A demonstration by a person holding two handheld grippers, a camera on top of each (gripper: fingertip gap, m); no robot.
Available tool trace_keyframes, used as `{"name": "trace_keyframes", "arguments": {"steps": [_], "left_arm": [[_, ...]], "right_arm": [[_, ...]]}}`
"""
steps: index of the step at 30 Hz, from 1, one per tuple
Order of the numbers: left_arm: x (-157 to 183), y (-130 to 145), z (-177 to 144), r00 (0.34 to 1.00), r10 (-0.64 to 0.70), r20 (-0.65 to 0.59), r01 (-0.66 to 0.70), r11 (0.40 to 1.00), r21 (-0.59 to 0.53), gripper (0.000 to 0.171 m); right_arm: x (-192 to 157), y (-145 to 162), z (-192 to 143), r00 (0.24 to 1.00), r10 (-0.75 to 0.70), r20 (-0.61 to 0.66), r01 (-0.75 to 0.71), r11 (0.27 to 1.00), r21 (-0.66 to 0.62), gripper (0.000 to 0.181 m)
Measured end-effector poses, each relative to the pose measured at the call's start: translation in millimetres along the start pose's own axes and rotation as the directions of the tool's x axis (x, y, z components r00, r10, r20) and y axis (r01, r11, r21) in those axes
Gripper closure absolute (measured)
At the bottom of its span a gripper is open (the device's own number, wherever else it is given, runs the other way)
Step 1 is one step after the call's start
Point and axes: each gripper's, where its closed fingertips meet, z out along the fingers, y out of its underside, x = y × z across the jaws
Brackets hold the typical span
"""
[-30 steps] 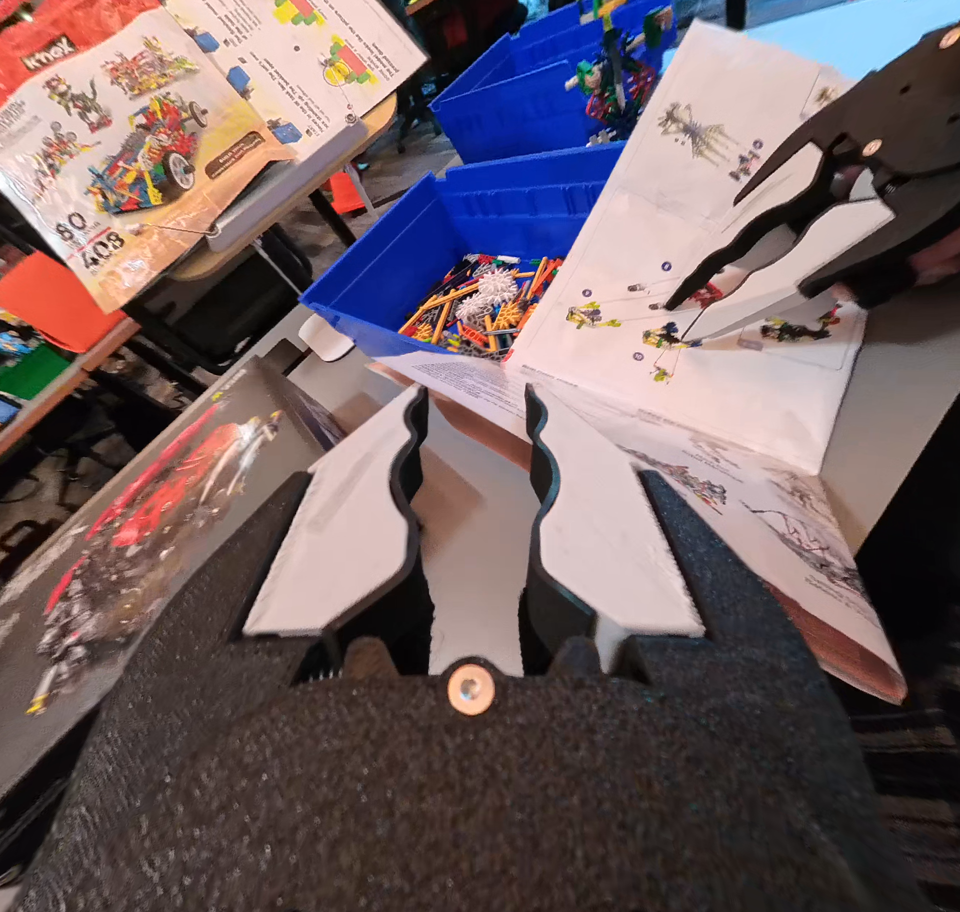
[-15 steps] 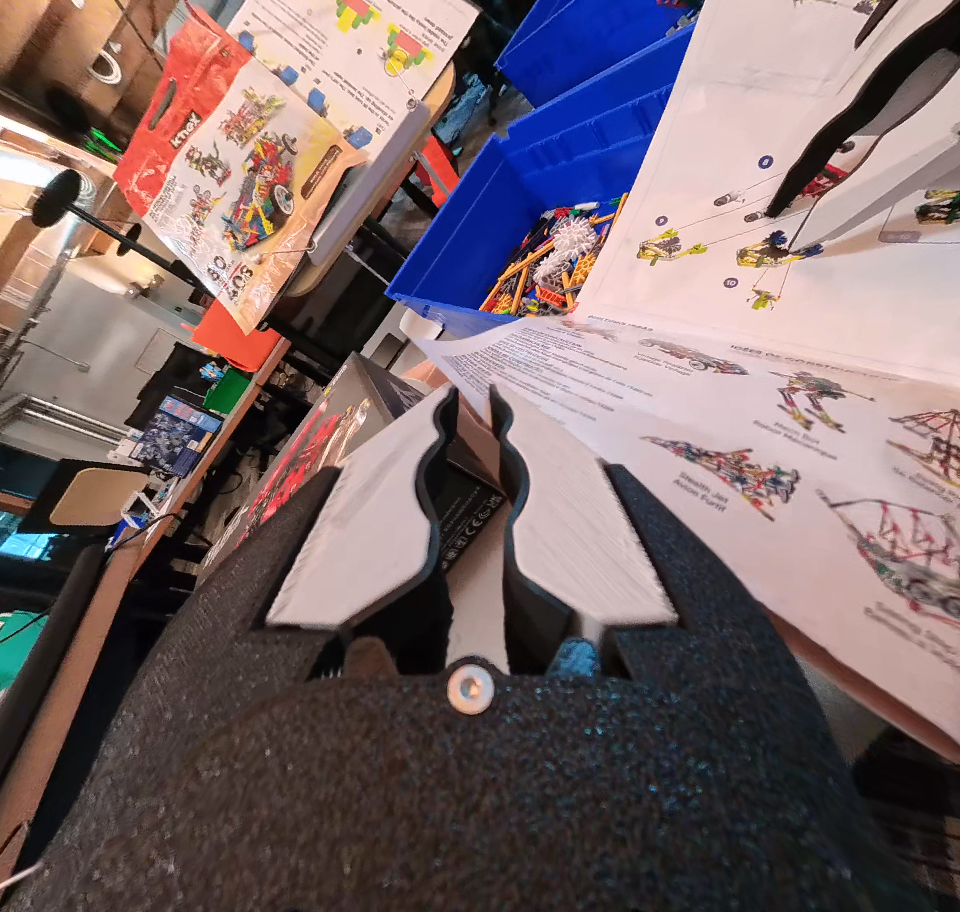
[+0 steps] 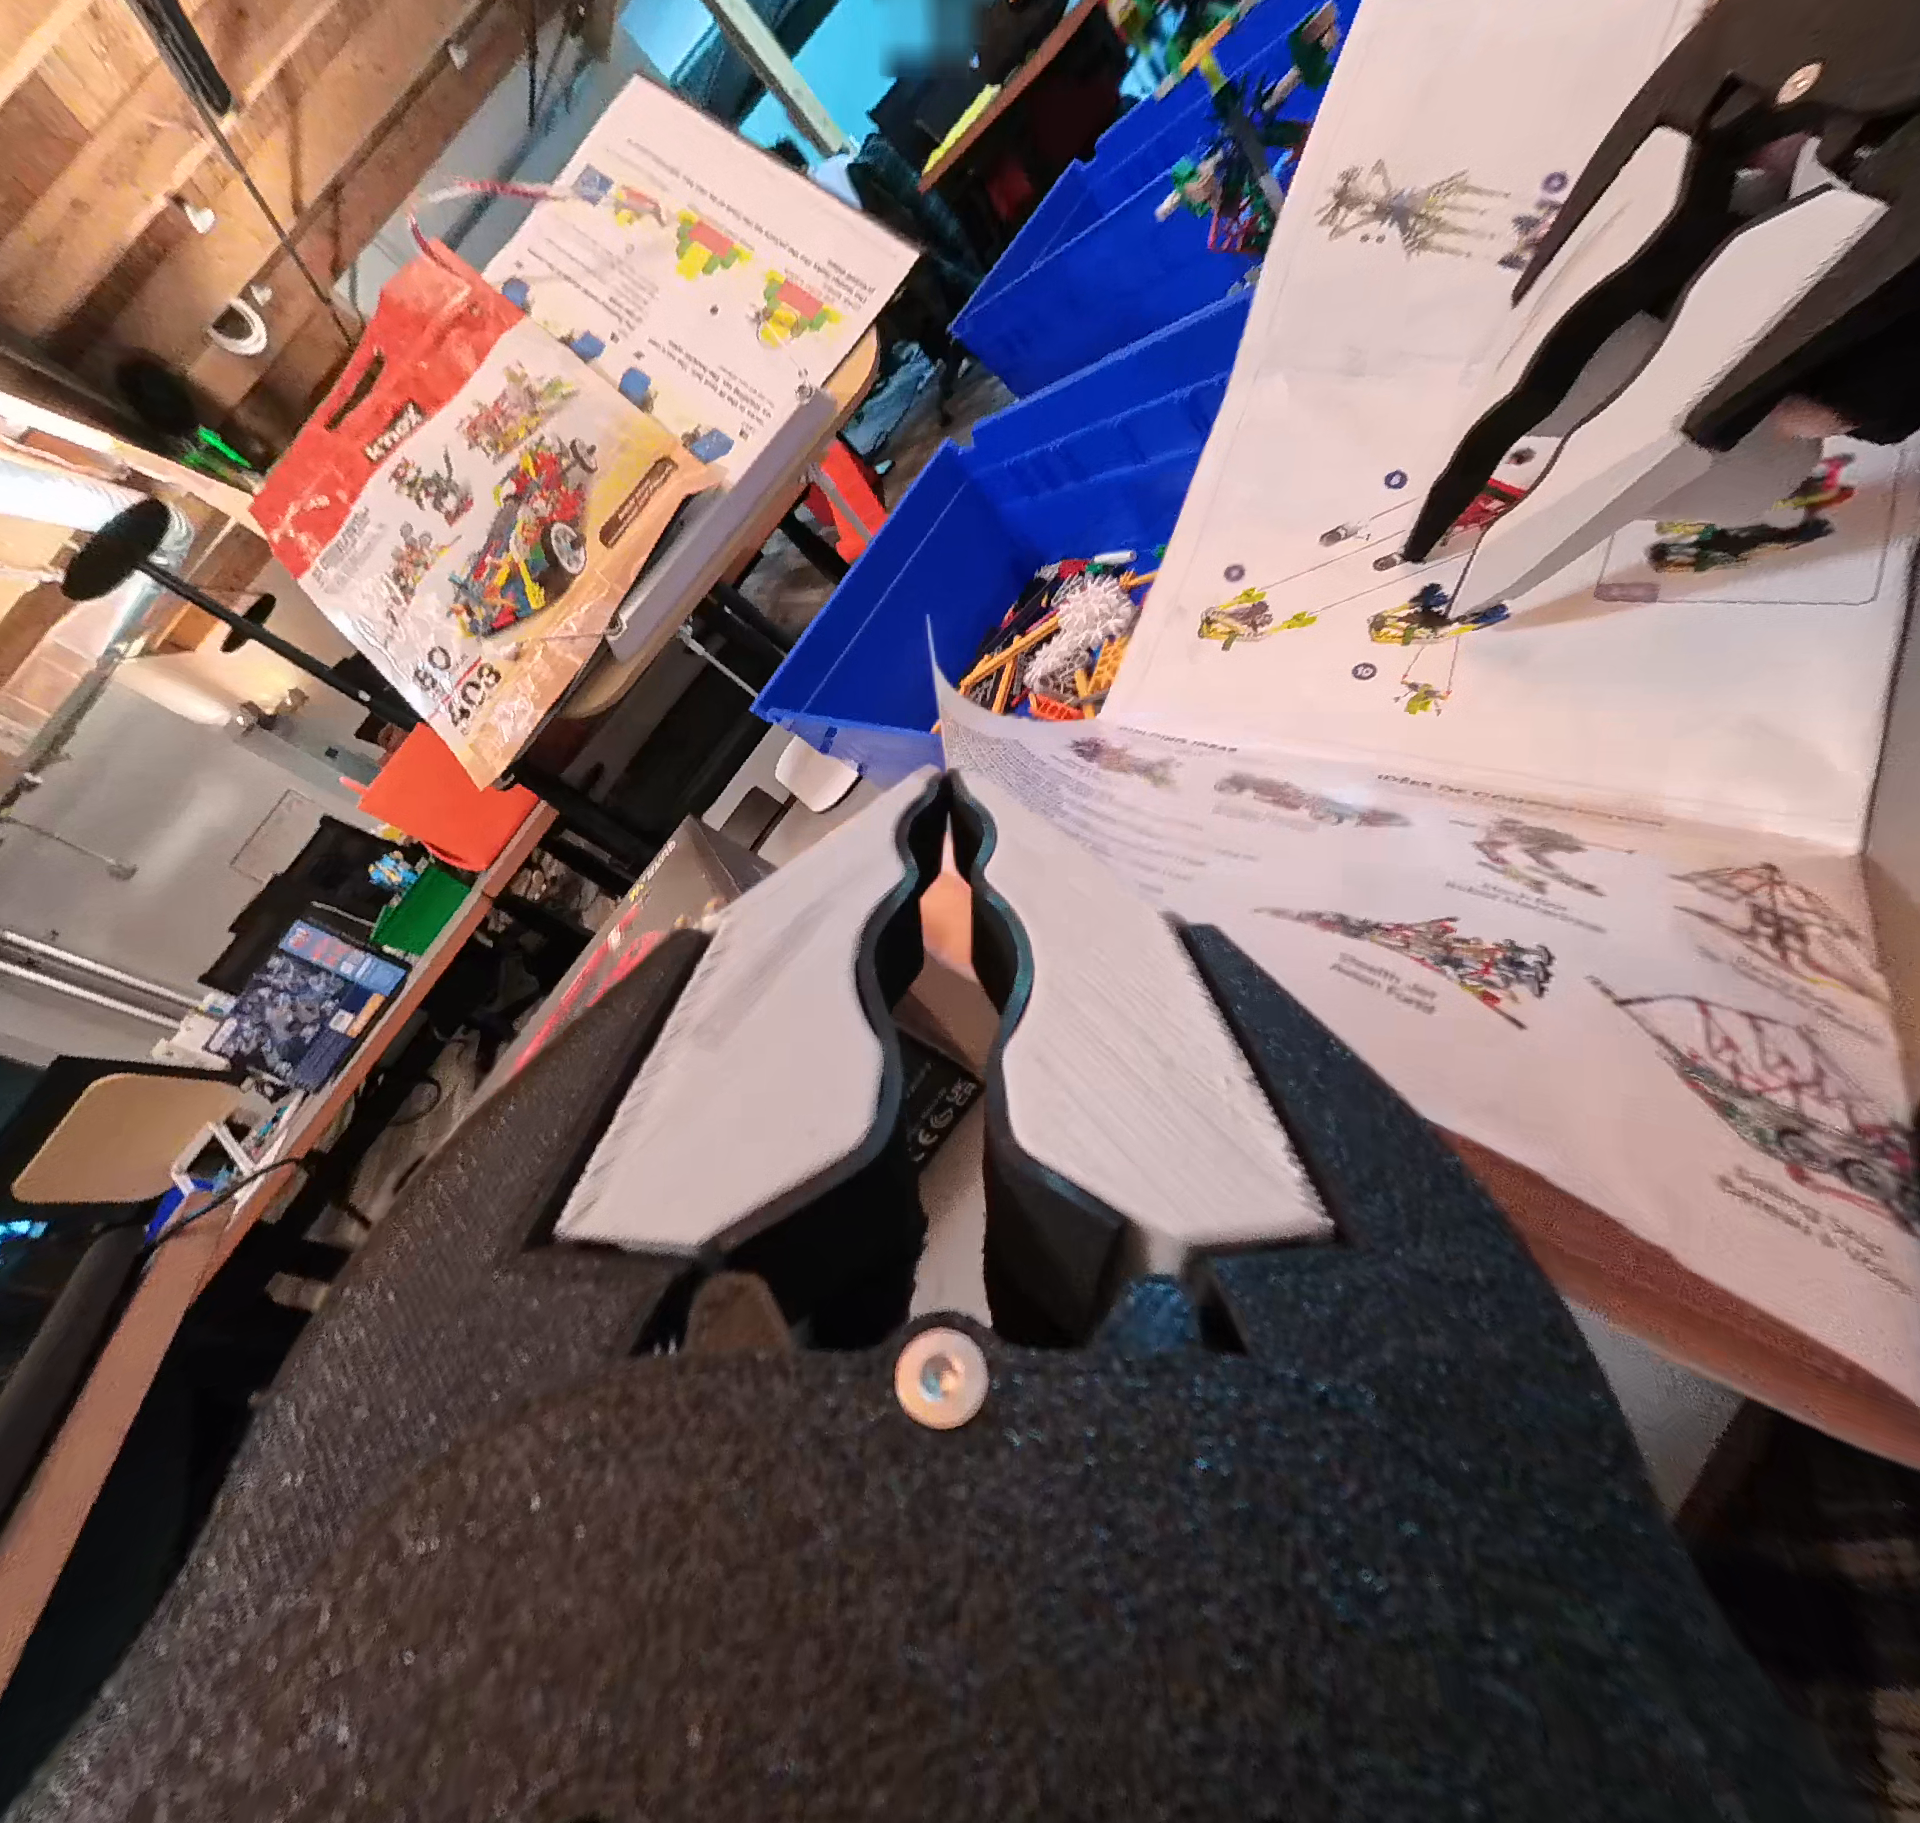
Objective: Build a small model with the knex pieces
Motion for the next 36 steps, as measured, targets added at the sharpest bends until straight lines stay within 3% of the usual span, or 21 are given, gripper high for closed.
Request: {"name": "trace_keyframes", "arguments": {"steps": [6,14,18,29,32,36], "left_arm": [[14,-16,-4,0.996,0.064,-0.056,-0.059,0.995,0.079,0.171],[54,-61,-22,0.959,0.208,-0.192,-0.155,0.953,0.26,0.171],[70,-80,-32,0.925,0.264,-0.273,-0.165,0.927,0.338,0.171],[113,-95,-51,0.775,0.386,-0.501,-0.164,0.887,0.431,0.171],[121,-102,-58,0.732,0.417,-0.539,-0.157,0.872,0.463,0.171],[130,-109,-67,0.673,0.473,-0.568,-0.175,0.849,0.499,0.171]], "right_arm": [[-15,-26,-11,0.998,-0.017,0.057,0.012,0.995,0.099,0.143],[-57,-96,-36,0.965,-0.236,0.112,0.186,0.922,0.34,0.13],[-68,-101,-31,0.929,-0.368,0.048,0.332,0.881,0.336,0.117],[-80,-115,-69,0.841,-0.54,-0.041,0.512,0.767,0.387,0.113],[-76,-119,-79,0.812,-0.578,-0.074,0.563,0.744,0.361,0.102],[-77,-113,-87,0.764,-0.642,-0.059,0.626,0.716,0.31,0.104]]}}
